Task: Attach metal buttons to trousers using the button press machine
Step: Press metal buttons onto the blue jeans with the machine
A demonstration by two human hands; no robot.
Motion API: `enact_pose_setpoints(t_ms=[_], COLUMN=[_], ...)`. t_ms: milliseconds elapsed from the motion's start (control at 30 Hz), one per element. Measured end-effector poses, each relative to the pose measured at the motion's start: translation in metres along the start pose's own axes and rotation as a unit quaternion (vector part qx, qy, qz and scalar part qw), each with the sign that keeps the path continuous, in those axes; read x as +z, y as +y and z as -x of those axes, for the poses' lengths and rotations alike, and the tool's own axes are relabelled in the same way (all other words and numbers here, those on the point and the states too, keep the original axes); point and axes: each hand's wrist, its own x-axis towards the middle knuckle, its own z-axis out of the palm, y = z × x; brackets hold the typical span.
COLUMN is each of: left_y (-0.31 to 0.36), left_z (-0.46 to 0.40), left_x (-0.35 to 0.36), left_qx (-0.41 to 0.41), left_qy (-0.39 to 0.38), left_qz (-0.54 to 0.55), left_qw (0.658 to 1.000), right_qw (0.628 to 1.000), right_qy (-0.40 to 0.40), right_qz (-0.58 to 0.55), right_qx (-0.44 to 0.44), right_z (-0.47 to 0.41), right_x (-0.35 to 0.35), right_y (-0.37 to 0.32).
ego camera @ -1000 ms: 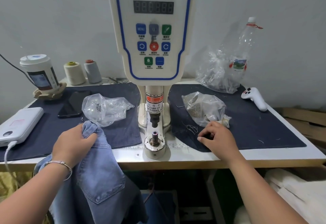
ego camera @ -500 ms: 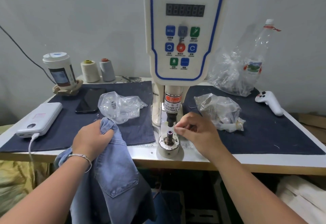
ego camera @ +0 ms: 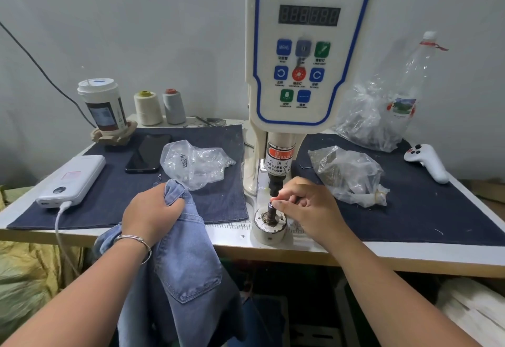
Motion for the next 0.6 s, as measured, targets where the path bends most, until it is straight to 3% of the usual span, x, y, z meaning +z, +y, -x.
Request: enact_pose_setpoints(t_ms=[400,500,567,600], left_y=[0.003,0.012,0.020,0.025], left_z=[0.004,0.005,0.009,0.015], left_x=[-0.006,-0.023,-0.044,-0.055], left_qx=[-0.006,-0.011,-0.028,-0.033], left_qy=[-0.018,-0.095,-0.192,-0.240], left_qz=[-0.005,0.057,0.170,0.216], left_qw=[1.000,0.994,0.966,0.946], right_qw=[0.999,0.993,0.985,0.986], right_qy=[0.010,0.071,0.096,0.068], right_qz=[-0.037,-0.095,-0.140,-0.148], right_qx=[0.005,0.026,0.040,0.035], right_z=[0.008,0.020,0.031,0.037], right_x=[-0.005,-0.010,-0.017,-0.020], right_y=[-0.002,-0.010,-0.017,-0.023])
